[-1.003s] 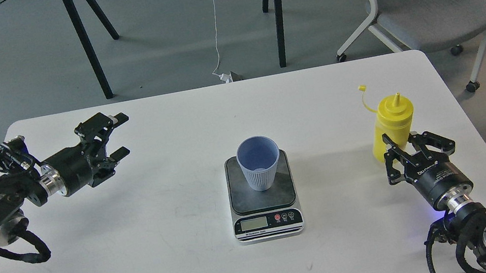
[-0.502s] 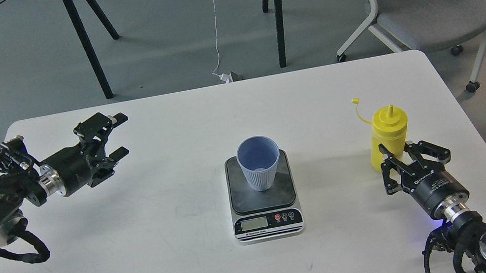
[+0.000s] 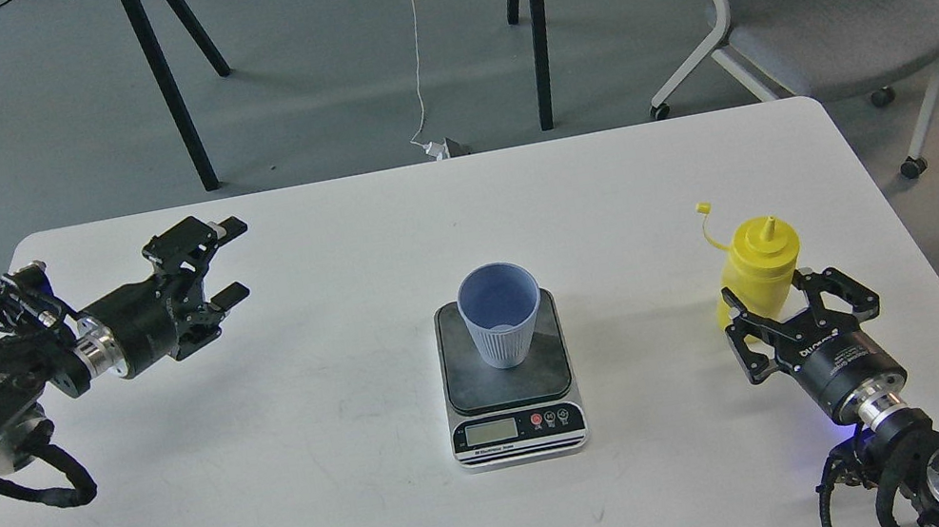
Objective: Pour seasoning into cup on scale with both arms
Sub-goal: 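Lower the yellow bottle back onto the table with the right gripper, then open the right gripper and withdraw it from the bottle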
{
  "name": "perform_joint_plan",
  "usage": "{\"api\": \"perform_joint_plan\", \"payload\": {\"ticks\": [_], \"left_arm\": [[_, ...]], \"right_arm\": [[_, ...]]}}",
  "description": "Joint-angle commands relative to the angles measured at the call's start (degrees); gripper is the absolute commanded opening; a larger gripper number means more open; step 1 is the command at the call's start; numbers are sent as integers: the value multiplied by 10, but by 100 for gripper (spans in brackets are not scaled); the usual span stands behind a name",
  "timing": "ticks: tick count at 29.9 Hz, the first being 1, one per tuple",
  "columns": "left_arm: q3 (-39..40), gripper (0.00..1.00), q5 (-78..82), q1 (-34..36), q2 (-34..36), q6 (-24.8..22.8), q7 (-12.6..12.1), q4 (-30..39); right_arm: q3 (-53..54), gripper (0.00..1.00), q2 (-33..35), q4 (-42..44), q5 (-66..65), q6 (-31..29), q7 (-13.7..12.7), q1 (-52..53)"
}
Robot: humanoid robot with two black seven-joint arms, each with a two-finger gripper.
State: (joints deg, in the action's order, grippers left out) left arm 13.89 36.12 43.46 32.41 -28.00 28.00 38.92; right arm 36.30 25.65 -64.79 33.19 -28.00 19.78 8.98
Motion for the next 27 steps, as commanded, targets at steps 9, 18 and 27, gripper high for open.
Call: {"api": "perform_joint_plan", "payload": {"ticks": [9,18,27], "left_arm": [[0,100,1,0,5,0,0,0],[0,100,1,-1,2,0,0,0],[0,100,1,-1,5,0,0,0]], "right_arm": [[4,96,19,-46,-1,0,1,-54],[11,96,73,-109,-1,0,3,-81],[37,96,136,-164,0,0,6,-127]]}}
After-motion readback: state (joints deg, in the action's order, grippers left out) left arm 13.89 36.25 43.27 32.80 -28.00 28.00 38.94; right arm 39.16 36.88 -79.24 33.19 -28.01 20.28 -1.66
